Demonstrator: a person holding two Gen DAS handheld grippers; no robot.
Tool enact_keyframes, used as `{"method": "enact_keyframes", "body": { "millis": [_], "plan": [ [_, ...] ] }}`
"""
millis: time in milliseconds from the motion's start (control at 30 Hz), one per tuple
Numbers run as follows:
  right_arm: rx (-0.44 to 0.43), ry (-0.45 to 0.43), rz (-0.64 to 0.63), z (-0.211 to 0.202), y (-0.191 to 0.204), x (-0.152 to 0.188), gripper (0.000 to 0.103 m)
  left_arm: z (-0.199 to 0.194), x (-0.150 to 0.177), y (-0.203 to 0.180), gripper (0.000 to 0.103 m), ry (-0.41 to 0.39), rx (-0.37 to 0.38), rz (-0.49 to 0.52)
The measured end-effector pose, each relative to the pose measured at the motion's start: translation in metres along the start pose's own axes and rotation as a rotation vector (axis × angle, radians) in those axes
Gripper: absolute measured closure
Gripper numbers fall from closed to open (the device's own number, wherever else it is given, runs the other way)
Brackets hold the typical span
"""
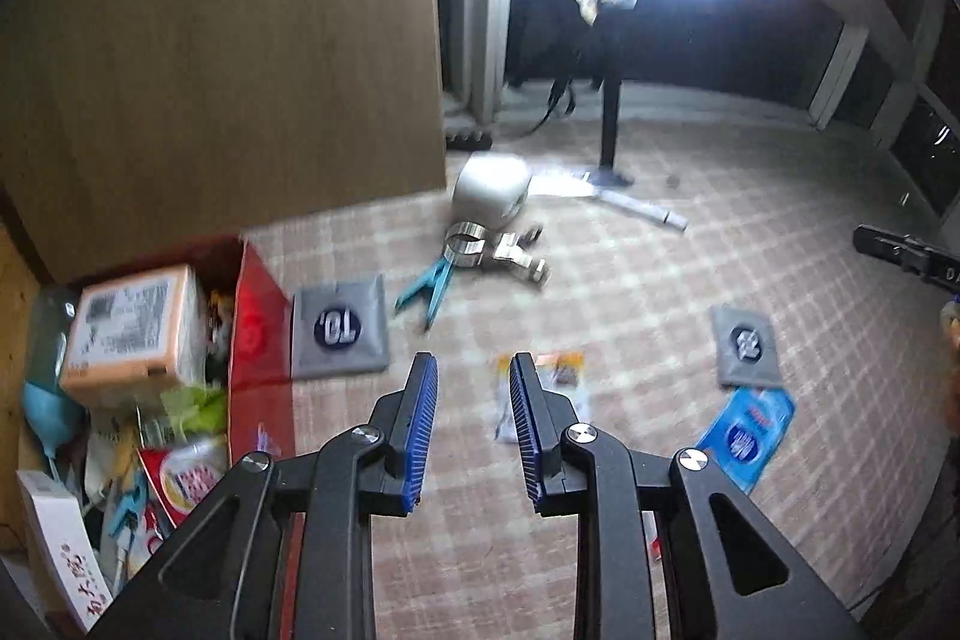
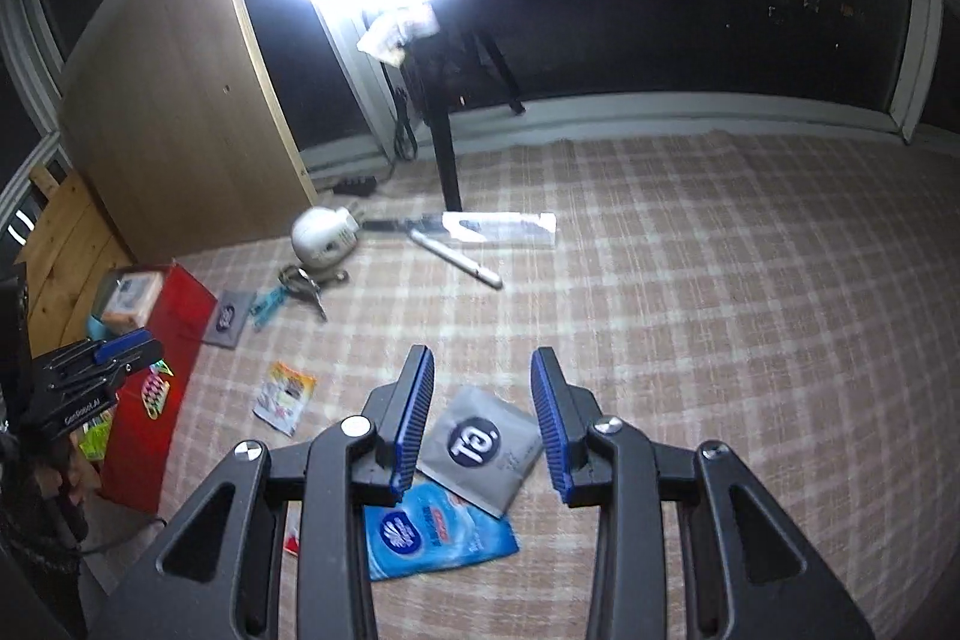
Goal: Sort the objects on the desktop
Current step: 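Move both open tools over the yellow sachet and grey 'ta' packet, then grasp the yellow sachet with the left tool while the right tool grasps the grey 'ta' packet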
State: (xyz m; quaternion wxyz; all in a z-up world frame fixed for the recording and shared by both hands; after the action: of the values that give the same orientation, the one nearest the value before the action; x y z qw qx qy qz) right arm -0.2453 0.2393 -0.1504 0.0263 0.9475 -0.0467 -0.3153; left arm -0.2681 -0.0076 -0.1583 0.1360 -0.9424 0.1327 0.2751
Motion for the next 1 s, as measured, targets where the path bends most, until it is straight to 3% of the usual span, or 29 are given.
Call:
{"method": "enact_keyframes", "body": {
  "millis": [200, 333, 400, 433, 667, 733, 833, 1000],
  "plan": [
    [0.017, 0.123, 0.033, 0.035, -0.013, 0.037, 0.069, 0.041, 0.025, -0.012, 0.063, 0.102, 0.058, -0.020],
    [0.062, 0.180, 0.070, 0.059, -0.016, 0.054, 0.059, 0.070, 0.030, -0.024, 0.057, 0.142, 0.077, -0.003],
    [0.082, 0.192, 0.070, 0.070, -0.010, 0.057, 0.057, 0.083, 0.032, -0.029, 0.048, 0.161, 0.080, 0.007],
    [0.092, 0.201, 0.068, 0.075, -0.007, 0.058, 0.052, 0.089, 0.033, -0.030, 0.047, 0.172, 0.078, 0.013],
    [0.104, 0.274, 0.094, 0.104, 0.020, 0.065, 0.050, 0.109, 0.036, -0.029, 0.044, 0.185, 0.087, -0.005],
    [0.146, 0.281, 0.071, 0.108, 0.024, 0.067, 0.041, 0.112, 0.034, -0.033, 0.042, 0.174, 0.090, 0.008],
    [0.195, 0.289, 0.035, 0.110, 0.031, 0.069, 0.035, 0.113, 0.034, -0.036, 0.044, 0.158, 0.065, 0.030],
    [0.217, 0.290, -0.022, 0.114, 0.039, 0.071, 0.023, 0.104, 0.033, -0.024, 0.070, 0.107, 0.075, 0.004]
  ]
}}
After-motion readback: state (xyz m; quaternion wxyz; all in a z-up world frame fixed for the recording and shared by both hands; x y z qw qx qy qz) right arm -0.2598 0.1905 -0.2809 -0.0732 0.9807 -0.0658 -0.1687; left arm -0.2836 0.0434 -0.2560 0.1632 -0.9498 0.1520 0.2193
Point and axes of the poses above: each gripper's, at about its wrist camera, not at the fingertips, and z roughly the way its jaws point, y to its left, x to its underside, the point moved 8 cm from there along z, roughly the way its jaws point, and after that the axes turned 10 degrees about x, right-handed, at the moved point
